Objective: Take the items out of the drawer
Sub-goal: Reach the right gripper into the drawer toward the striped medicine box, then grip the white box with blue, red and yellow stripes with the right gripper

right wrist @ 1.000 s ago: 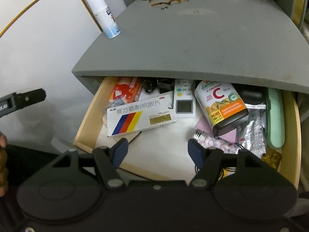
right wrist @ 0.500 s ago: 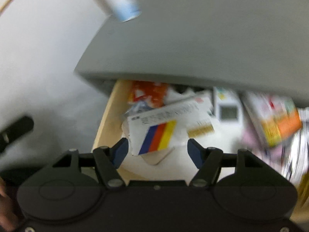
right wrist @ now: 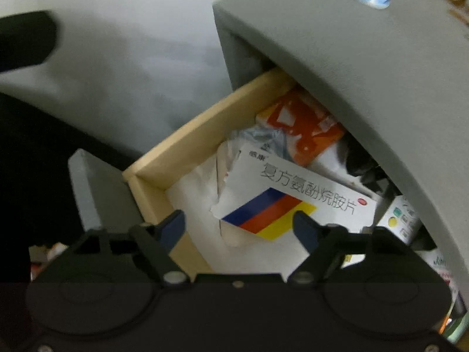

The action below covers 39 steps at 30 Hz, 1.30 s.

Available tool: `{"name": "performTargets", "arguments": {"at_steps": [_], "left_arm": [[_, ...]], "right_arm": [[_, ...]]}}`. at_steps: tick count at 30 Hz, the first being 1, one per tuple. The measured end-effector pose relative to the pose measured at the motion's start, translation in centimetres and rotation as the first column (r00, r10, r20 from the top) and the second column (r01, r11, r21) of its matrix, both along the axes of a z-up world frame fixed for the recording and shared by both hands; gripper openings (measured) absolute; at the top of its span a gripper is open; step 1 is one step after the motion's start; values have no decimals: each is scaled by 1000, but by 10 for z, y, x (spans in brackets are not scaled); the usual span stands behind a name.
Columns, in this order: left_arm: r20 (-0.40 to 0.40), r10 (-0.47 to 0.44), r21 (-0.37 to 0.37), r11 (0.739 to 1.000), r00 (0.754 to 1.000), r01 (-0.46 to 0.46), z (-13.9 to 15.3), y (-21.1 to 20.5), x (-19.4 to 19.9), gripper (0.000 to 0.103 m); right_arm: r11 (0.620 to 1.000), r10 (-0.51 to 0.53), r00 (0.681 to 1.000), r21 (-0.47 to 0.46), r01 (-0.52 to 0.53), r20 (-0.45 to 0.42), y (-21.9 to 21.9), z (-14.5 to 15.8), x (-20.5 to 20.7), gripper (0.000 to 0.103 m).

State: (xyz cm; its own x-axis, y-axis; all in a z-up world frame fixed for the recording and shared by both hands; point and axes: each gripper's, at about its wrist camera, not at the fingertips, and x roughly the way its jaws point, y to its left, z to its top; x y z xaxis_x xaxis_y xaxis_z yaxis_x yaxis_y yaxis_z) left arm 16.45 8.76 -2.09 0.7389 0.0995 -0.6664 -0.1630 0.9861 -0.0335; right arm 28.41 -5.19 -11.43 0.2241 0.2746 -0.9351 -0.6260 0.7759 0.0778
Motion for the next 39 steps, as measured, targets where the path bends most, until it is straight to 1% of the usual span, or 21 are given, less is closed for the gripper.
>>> {"name": "performTargets", "arguments": {"at_steps": [1,2,3,4,6,9,11,12,15,16,17,19,23,28,30,31,34,35,36,37,39], "left_arm": [[-1,1,0,1000,1000,-1,0,0,0,103],[-4,2,0,1000,1000,-2,-1,0,0,103],[-5,2,0,1000,1000,-2,-2,0,-1,103],[-6,1,0,1000,1000,-1,-2,0,-1,103],[-7,-3,2,1000,1000,3,-2,-1,-1,103],[-9,-8,5,1000,1000,8,-2,-3,0,103],[-11,-10,5,1000,1000,10,-3,-4,1,103],[-12,-11,4,1000,1000,11,-3,-5,1,103],[-13,-14,4,1000,1000,14,-3,-5,1,103],[-13,-16,4,1000,1000,16,-3,-6,1,103],[-13,-17,5,1000,1000,17,-3,-6,1,103],[-14,-17,7,1000,1000,17,-3,-6,1,103],[-12,-14,2,1000,1000,14,-2,-5,1,103],[-18,-22,4,1000,1000,22,-3,-6,1,103],[-26,-29,-3,1000,999,29,-4,-7,2,103],[-27,-31,-4,1000,999,31,-4,-7,2,103],[-24,-33,1,999,999,33,-4,-8,2,103],[-24,-33,-1,999,999,33,-4,-8,2,103],[-24,-33,-1,999,999,33,-4,-8,2,103],[-24,-32,-1,999,999,32,-4,-8,3,103],[-23,-31,-4,1000,999,31,-3,-7,3,103]], "right_arm": [[1000,12,1000,-9,-12,-12,0,0,3,81],[999,29,999,-29,-30,-13,0,0,5,73],[997,50,999,-56,-50,-12,0,0,5,70],[994,70,997,-82,-71,-12,0,0,6,61],[982,127,992,-138,-127,-7,1,-2,5,60],[937,256,967,-251,-243,17,10,-15,-7,64],[899,318,947,-335,-283,55,16,-25,-15,72],[888,341,937,-352,-295,74,17,-27,-19,72],[884,364,926,-352,-309,103,15,-27,-26,66],[879,376,920,-358,-316,111,14,-27,-28,59],[868,391,912,-378,-322,122,13,-26,-32,45],[852,408,901,-414,-319,145,10,-23,-38,29],[851,433,877,-415,-321,210,4,-11,-55,20],[817,495,814,-481,-317,304,4,-6,-77,19],[812,494,816,-495,-309,299,2,-11,-78,18],[809,492,820,-503,-305,294,1,-14,-79,21],[819,466,839,-496,-288,281,-4,-21,-73,43],[823,456,846,-493,-282,277,-7,-23,-71,45],[827,446,852,-490,-276,273,-9,-25,-69,44],[828,443,854,-488,-275,272,-10,-25,-68,41],[825,456,843,-492,-279,285,-11,-20,-73,34]]}}
